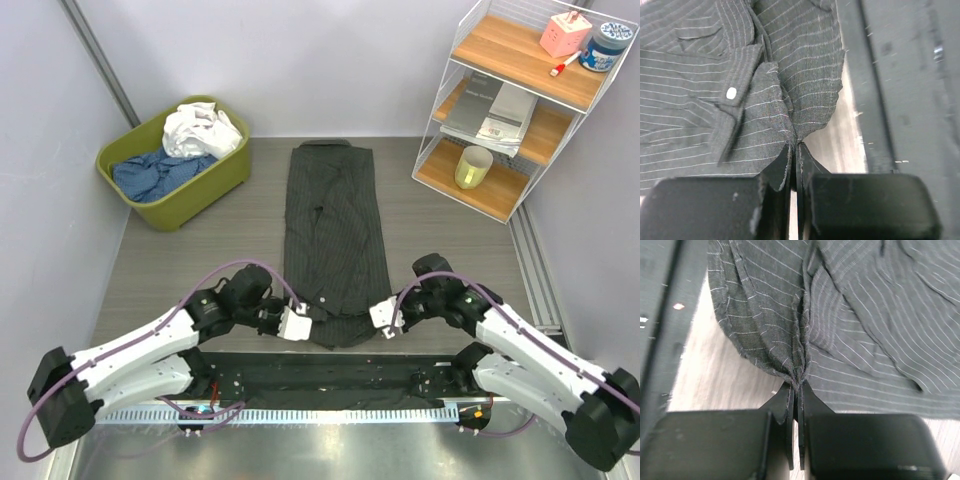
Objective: Fold and stack the long sleeve shirts
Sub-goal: Fold the shirt
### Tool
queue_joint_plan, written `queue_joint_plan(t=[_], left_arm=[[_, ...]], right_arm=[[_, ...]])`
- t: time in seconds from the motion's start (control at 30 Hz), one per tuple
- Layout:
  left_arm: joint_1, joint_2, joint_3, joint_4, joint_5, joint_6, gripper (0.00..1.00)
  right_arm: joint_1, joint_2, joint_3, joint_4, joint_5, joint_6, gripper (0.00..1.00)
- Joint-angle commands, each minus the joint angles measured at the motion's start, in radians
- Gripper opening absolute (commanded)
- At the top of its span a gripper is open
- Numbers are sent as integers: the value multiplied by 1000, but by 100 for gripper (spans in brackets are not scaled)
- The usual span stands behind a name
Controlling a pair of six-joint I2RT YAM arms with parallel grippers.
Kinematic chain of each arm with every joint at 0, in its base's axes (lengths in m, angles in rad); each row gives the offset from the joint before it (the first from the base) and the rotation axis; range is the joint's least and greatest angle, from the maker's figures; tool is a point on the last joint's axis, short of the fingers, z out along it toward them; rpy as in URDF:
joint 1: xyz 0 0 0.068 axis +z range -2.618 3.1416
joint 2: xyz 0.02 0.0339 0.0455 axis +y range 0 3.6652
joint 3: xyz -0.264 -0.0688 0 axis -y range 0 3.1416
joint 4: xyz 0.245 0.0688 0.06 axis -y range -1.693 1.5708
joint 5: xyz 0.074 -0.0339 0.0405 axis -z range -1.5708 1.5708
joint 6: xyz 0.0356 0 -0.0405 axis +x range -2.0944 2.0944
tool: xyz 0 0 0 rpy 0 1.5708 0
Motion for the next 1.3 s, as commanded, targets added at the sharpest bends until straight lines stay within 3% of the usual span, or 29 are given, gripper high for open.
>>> queue_joint_plan(t=[0.0, 0.23, 0.63, 1.03, 1.13, 1.27], left_arm=[[-31, -77, 20, -115, 42, -79, 0], [-33, -111, 29, -192, 68, -108, 0], [-33, 0, 66, -98, 19, -140, 0], [15, 61, 153, -61, 39, -197, 0], [54, 107, 216, -66, 63, -191, 0], [201, 225, 342, -78, 129, -154, 0]], right_arm=[[14, -85, 37, -137, -12, 83, 1], [15, -105, 60, -214, -35, 75, 1], [15, 19, 112, -128, -20, 129, 1], [12, 105, 199, -15, 6, 285, 1], [-1, 146, 250, 5, 22, 294, 1], [-86, 307, 398, 19, -9, 282, 1]])
